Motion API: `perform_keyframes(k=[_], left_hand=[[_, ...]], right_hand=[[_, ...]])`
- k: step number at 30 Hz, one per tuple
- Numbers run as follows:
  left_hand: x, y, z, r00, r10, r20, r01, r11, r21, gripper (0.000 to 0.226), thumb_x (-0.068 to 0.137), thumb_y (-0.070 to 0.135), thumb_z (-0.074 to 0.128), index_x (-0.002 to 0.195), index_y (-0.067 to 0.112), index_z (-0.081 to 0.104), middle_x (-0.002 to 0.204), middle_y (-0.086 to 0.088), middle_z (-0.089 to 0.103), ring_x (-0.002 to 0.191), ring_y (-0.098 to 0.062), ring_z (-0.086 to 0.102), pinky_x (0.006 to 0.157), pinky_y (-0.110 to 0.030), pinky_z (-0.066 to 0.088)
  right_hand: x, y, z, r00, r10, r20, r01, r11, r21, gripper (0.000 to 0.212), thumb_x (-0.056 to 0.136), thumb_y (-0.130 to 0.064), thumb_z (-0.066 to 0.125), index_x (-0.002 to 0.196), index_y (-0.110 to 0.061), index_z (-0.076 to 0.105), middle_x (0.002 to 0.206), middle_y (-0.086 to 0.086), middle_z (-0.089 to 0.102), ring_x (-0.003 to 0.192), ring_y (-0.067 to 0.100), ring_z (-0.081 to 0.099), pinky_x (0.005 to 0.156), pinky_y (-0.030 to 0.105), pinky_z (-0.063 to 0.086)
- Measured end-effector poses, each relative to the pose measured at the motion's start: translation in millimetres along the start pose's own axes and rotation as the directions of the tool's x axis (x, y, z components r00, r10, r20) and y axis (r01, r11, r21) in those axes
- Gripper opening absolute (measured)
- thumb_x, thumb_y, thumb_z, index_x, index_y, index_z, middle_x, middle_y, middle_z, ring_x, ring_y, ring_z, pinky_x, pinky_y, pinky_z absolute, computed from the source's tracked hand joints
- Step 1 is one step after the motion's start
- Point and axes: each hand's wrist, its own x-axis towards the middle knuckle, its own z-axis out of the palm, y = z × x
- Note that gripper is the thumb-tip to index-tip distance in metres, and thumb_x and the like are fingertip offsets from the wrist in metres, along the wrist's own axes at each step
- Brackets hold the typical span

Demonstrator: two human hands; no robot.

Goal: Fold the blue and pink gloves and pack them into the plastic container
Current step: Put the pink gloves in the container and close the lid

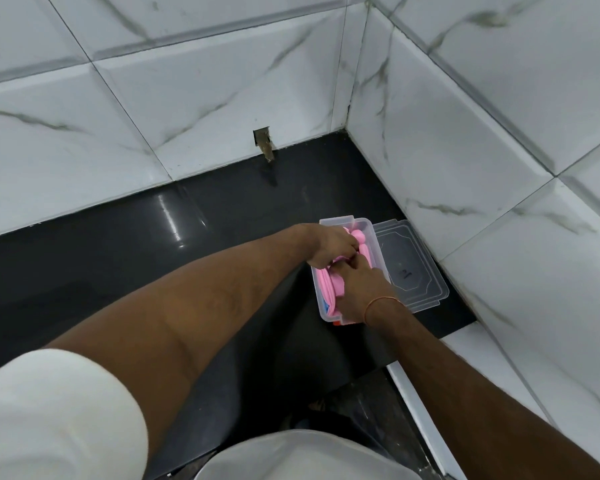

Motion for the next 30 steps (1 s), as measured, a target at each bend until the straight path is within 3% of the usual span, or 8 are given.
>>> perform_keyframes(k=[6, 9, 13, 16, 20, 24, 27, 30], left_hand=[[-10.9, 5.5, -0.6, 1.0, -0.024, -0.015, 0.021, 0.987, -0.158, 0.037, 0.112, 0.015, 0.057, 0.147, 0.009, 0.066, 0.154, -0.009, 0.064, 0.145, -0.027, 0.054, 0.126, -0.035, 0.034], [-23.8, 7.4, -1.1, 0.984, -0.097, -0.149, 0.07, 0.982, -0.178, 0.036, 0.114, 0.02, 0.051, 0.146, 0.021, 0.068, 0.146, -0.003, 0.07, 0.135, -0.025, 0.061, 0.115, -0.036, 0.046], [-44.0, 12.2, 0.0, 0.876, -0.23, -0.423, 0.1, 0.946, -0.307, 0.034, 0.11, 0.02, 0.055, 0.138, 0.024, 0.074, 0.136, 0.004, 0.075, 0.124, -0.02, 0.068, 0.104, -0.043, 0.056], [-47.6, 15.1, 5.1, 0.733, -0.334, -0.592, 0.067, 0.902, -0.426, 0.028, 0.105, 0.018, 0.063, 0.13, 0.016, 0.076, 0.13, -0.001, 0.075, 0.119, -0.022, 0.065, 0.099, -0.044, 0.057], [-38.7, 9.3, 15.1, 0.733, -0.551, -0.398, 0.248, 0.762, -0.598, 0.05, 0.108, 0.029, 0.059, 0.157, 0.016, 0.055, 0.161, -0.006, 0.054, 0.148, -0.027, 0.049, 0.12, -0.047, 0.045], [-44.4, -4.3, 40.0, 0.708, -0.682, -0.18, 0.233, 0.467, -0.853, 0.044, 0.108, 0.042, 0.06, 0.145, 0.021, 0.067, 0.135, 0.0, 0.073, 0.116, -0.014, 0.068, 0.101, -0.039, 0.057], [-63.3, -13.2, 65.1, 0.684, -0.715, -0.141, 0.134, 0.314, -0.94, 0.03, 0.103, 0.038, 0.069, 0.128, 0.023, 0.078, 0.112, 0.007, 0.079, 0.103, -0.013, 0.075, 0.098, -0.042, 0.063], [-91.3, -21.0, 91.0, 0.63, -0.771, -0.088, 0.058, 0.16, -0.985, 0.021, 0.099, 0.033, 0.077, 0.114, 0.022, 0.084, 0.102, 0.007, 0.081, 0.099, -0.014, 0.077, 0.091, -0.036, 0.065]], right_hand=[[-8.2, 4.5, 1.8, 0.998, -0.012, -0.061, 0.014, 0.999, 0.034, 0.061, 0.097, -0.034, 0.07, 0.154, -0.028, 0.048, 0.152, 0.007, 0.054, 0.129, 0.033, 0.059, 0.113, 0.052, 0.05], [-24.7, 9.2, 7.2, 0.983, -0.026, -0.181, 0.028, 1.0, 0.01, 0.049, 0.104, -0.032, 0.06, 0.152, -0.027, 0.051, 0.15, 0.004, 0.057, 0.129, 0.029, 0.058, 0.111, 0.048, 0.05], [-56.6, 13.8, 23.0, 0.892, 0.036, -0.45, -0.003, 0.997, 0.073, 0.041, 0.103, -0.038, 0.059, 0.14, -0.021, 0.063, 0.144, 0.004, 0.063, 0.13, 0.026, 0.056, 0.114, 0.048, 0.049], [-79.4, 14.2, 37.8, 0.762, 0.237, -0.603, -0.044, 0.948, 0.317, 0.043, 0.098, -0.038, 0.067, 0.136, -0.019, 0.062, 0.138, 0.008, 0.062, 0.126, 0.028, 0.056, 0.11, 0.051, 0.05], [-94.9, 12.6, 55.8, 0.682, 0.62, -0.389, -0.122, 0.621, 0.774, 0.069, 0.093, -0.04, 0.077, 0.15, -0.018, 0.045, 0.141, 0.007, 0.05, 0.123, 0.026, 0.057, 0.1, 0.04, 0.053], [-93.9, 3.4, 65.8, 0.744, 0.668, 0.014, -0.184, 0.185, 0.966, 0.048, 0.1, -0.045, 0.068, 0.141, -0.026, 0.053, 0.125, -0.001, 0.066, 0.117, 0.028, 0.065, 0.102, 0.055, 0.058], [-89.0, -4.9, 69.8, 0.781, 0.624, -0.032, -0.154, 0.242, 0.958, 0.029, 0.103, -0.045, 0.062, 0.129, -0.033, 0.059, 0.121, -0.003, 0.07, 0.112, 0.027, 0.069, 0.099, 0.058, 0.06], [-78.1, -13.2, 65.6, 0.818, 0.571, -0.063, -0.099, 0.248, 0.964, 0.025, 0.106, -0.042, 0.058, 0.13, -0.035, 0.063, 0.115, -0.009, 0.073, 0.099, 0.02, 0.073, 0.075, 0.039, 0.064]])
